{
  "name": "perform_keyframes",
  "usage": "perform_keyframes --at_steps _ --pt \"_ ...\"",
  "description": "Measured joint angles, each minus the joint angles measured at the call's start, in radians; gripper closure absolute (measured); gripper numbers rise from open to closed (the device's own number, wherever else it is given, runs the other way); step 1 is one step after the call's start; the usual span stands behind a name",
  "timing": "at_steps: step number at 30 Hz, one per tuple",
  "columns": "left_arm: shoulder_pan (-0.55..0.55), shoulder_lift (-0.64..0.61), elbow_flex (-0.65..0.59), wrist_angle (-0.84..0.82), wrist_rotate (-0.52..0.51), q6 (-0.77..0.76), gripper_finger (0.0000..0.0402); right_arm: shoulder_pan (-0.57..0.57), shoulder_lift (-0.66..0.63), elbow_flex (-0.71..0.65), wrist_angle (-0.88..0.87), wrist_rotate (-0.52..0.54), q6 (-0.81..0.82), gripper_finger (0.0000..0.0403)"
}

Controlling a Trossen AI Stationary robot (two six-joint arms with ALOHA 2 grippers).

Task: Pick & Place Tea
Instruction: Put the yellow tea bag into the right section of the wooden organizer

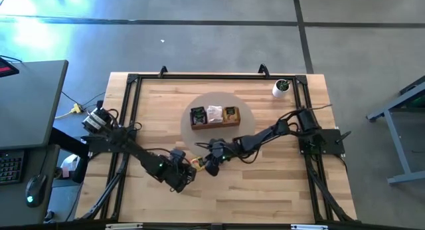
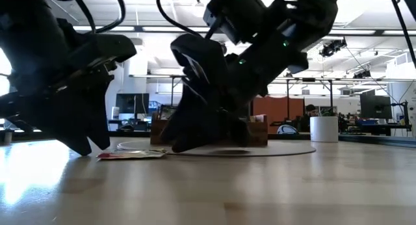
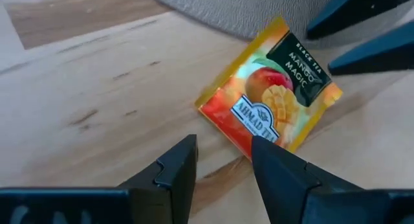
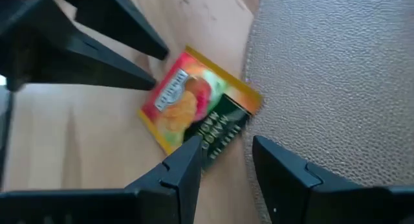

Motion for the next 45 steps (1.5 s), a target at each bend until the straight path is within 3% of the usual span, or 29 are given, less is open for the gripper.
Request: perform_keyframes --at_steps 14,27,32,39,45 --pt "0.116 0.003 -0.004 0.139 0.029 0.234 0.0252 0.002 0.010 -0.002 0.047 -0.044 -0.011 0.0265" --pt "0.119 0.003 -0.004 0.173 0.039 0.230 0.0252 0.020 -0.025 -0.004 0.000 -0.101 -0.007 0.0265" --pt "0.119 0.003 -0.003 0.205 0.040 0.230 0.0252 0.050 -0.076 -0.004 -0.076 -0.035 0.060 0.0265" --pt "0.118 0.002 -0.001 0.302 0.007 0.263 0.0252 0.107 -0.077 -0.004 -0.181 0.018 0.277 0.0265" --pt "0.114 0.016 -0.001 0.276 0.068 0.307 0.0252 0.175 -0.077 -0.004 -0.218 0.130 0.375 0.0265"
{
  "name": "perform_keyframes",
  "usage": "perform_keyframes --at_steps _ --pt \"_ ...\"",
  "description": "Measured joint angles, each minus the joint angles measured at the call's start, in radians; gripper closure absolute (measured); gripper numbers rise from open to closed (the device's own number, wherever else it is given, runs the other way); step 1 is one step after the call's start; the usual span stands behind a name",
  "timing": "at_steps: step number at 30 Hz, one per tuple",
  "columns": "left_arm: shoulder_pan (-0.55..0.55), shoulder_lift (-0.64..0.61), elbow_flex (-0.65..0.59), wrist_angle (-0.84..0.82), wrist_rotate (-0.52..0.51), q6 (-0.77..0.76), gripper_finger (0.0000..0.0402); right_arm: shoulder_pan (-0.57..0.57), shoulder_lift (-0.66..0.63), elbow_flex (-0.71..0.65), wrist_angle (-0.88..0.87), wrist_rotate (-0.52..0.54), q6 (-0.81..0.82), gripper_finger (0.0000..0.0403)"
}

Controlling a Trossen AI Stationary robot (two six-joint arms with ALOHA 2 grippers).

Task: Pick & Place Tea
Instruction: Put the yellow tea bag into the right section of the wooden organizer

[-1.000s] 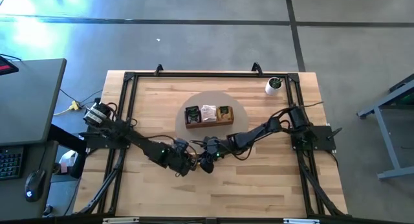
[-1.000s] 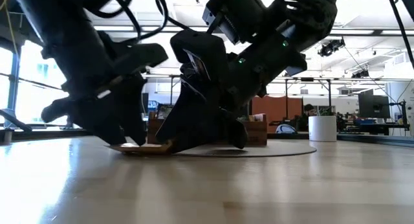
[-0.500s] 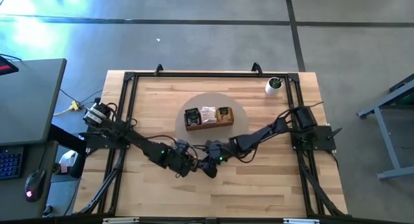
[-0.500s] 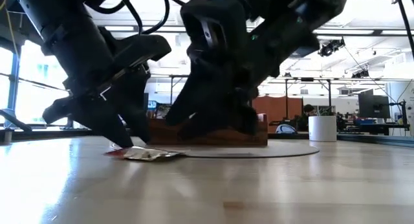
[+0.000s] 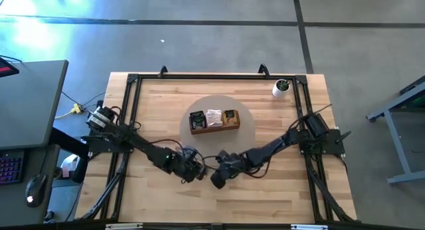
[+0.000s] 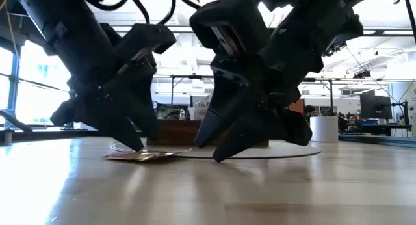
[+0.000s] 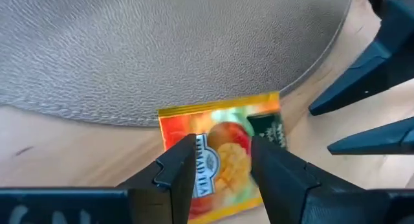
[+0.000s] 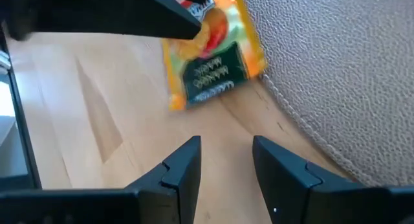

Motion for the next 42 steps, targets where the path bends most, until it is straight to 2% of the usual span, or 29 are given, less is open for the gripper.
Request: perform_keyframes --at_steps 4,7,10,14,18,26,33,42 --pt "-0.040 -0.030 0.022 -0.054 -0.087 0.027 0.0252 0.020 0.000 0.000 -0.001 0.043 0.030 0.0265" --pt "-0.075 -0.062 0.053 -0.172 -0.133 0.012 0.0252 0.033 0.000 0.000 -0.003 0.057 0.041 0.0265" --pt "-0.110 -0.081 0.074 -0.323 -0.171 -0.071 0.0252 0.042 0.000 0.000 0.015 0.059 0.041 0.0265" --pt "-0.143 -0.082 0.063 -0.459 -0.153 -0.220 0.0252 0.053 0.000 0.000 0.083 0.068 0.020 0.0265" --pt "-0.143 -0.033 0.024 -0.363 -0.131 -0.257 0.0252 0.054 0.000 0.001 0.148 0.102 0.001 0.0265" --pt "-0.103 0.012 0.013 -0.237 -0.091 -0.170 0.0252 0.051 0.059 0.000 0.153 0.113 0.087 0.0265" --pt "-0.094 0.042 0.018 -0.130 -0.104 -0.100 0.0252 0.044 0.075 0.002 0.192 0.156 0.084 0.0265" --pt "-0.093 0.052 0.018 -0.004 -0.090 -0.066 0.0252 -0.002 0.076 0.003 0.178 0.110 0.083 0.0265"
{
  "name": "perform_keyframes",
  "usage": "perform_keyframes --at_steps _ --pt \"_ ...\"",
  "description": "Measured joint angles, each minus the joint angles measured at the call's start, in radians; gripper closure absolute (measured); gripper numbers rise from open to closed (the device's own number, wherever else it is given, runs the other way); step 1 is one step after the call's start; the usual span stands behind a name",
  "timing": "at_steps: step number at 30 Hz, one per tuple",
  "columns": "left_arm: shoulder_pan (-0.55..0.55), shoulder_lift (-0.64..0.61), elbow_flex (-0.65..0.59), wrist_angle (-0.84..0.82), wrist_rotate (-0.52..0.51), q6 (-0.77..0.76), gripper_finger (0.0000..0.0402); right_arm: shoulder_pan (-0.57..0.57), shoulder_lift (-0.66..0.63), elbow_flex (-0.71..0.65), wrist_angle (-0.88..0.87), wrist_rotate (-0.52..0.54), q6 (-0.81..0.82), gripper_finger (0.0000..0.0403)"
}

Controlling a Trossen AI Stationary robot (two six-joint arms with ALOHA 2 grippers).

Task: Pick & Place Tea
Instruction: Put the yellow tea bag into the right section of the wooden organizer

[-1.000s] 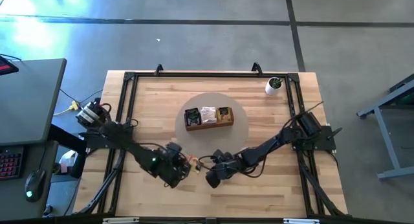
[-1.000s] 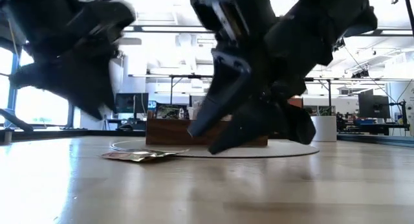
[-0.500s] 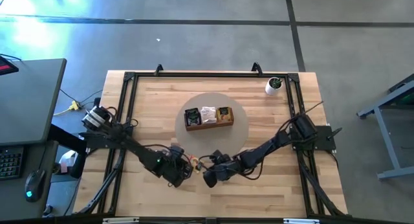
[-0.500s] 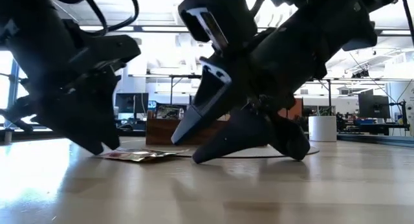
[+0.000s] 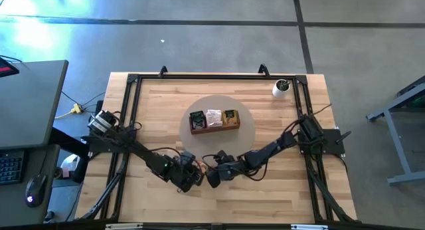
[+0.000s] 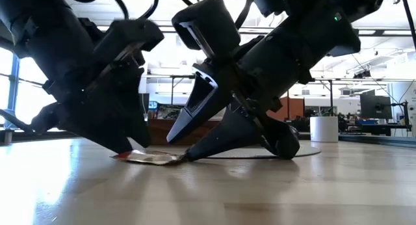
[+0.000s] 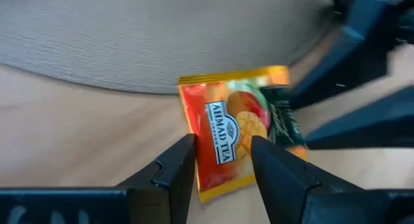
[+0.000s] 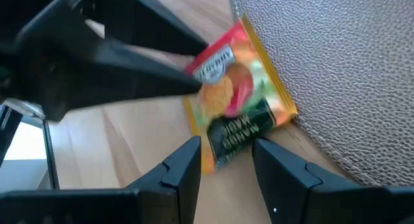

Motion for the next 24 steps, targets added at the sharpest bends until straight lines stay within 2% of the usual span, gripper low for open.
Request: perform_keyframes --at_steps 5,13,18,24 --pt "-0.008 0.002 0.000 0.063 0.019 0.010 0.0252 -0.003 0.000 -0.002 0.019 -0.023 -0.019 0.0265" --pt "-0.008 0.002 0.000 0.073 0.011 0.006 0.0252 0.023 0.000 -0.002 0.018 -0.059 -0.031 0.0265" --pt "-0.024 0.003 0.000 0.096 -0.006 -0.015 0.0252 0.066 -0.001 0.002 -0.049 -0.005 0.029 0.0265" --pt "-0.041 0.063 0.002 0.216 -0.031 -0.028 0.0252 0.091 -0.004 0.002 -0.125 0.035 0.126 0.0265"
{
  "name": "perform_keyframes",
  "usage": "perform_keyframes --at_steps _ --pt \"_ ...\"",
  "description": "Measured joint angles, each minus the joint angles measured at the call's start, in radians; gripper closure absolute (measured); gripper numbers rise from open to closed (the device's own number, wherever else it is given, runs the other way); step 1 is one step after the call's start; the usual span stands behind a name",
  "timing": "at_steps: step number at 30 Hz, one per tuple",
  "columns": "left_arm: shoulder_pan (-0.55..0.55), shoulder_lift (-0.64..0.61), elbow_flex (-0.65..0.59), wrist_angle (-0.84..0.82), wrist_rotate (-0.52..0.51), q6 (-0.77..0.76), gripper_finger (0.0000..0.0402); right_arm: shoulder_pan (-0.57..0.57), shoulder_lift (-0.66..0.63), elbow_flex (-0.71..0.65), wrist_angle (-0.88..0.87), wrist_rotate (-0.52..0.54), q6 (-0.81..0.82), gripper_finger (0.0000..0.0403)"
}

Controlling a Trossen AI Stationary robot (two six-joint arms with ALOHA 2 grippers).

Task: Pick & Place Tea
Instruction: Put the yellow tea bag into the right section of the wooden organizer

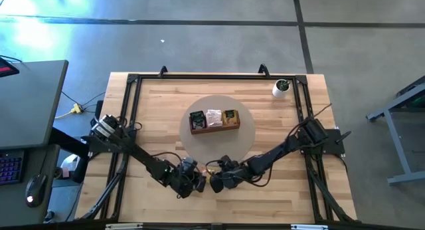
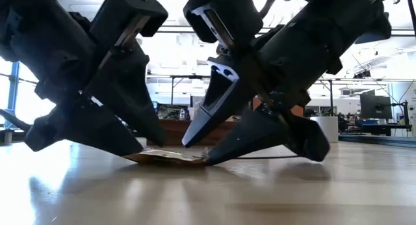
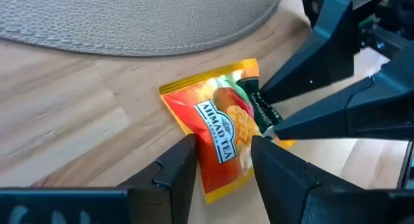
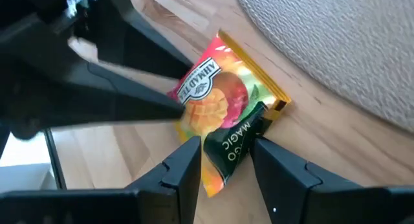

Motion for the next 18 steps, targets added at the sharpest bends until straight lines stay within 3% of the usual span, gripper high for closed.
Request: perform_keyframes --at_steps 12,18 --pt "-0.019 0.059 0.030 0.063 -0.048 -0.002 0.0252 0.020 -0.006 -0.002 -0.066 -0.039 0.039 0.0268" --pt "-0.019 0.059 0.031 0.055 -0.040 -0.004 0.0252 0.045 -0.057 -0.005 -0.156 -0.032 0.034 0.0306"
